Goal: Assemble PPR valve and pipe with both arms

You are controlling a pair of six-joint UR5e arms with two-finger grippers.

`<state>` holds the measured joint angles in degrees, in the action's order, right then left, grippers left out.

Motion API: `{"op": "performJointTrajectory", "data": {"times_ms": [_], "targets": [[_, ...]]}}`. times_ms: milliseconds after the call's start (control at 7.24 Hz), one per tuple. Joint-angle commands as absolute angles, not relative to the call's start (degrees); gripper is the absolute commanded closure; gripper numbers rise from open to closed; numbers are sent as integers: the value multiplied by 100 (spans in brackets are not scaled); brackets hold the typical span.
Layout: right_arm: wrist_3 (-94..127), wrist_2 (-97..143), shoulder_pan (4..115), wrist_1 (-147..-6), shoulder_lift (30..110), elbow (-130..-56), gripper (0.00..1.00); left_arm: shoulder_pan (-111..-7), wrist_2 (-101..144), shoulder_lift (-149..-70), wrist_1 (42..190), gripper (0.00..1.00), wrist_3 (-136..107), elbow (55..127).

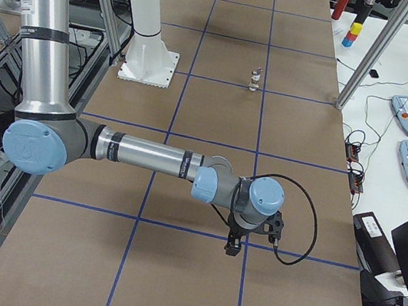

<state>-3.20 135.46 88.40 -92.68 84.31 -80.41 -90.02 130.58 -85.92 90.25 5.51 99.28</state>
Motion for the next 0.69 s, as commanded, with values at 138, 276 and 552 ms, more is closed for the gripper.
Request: {"op": "performJointTrajectory", "data": {"times_ms": [138, 276, 552], "targets": [[-316, 13535, 9034, -9272, 8421, -8094, 0, -9018, 13061, -8604, 8991, 0, 589, 9967], [-308, 13526, 9227, -9316, 8394, -8208, 0, -9018, 13061, -8596, 8991, 0, 589, 9975], [-308, 13526, 9237, -9596, 8420, -8445, 0, -9018, 13061, -8596, 9026, 0, 589, 9958]]}}
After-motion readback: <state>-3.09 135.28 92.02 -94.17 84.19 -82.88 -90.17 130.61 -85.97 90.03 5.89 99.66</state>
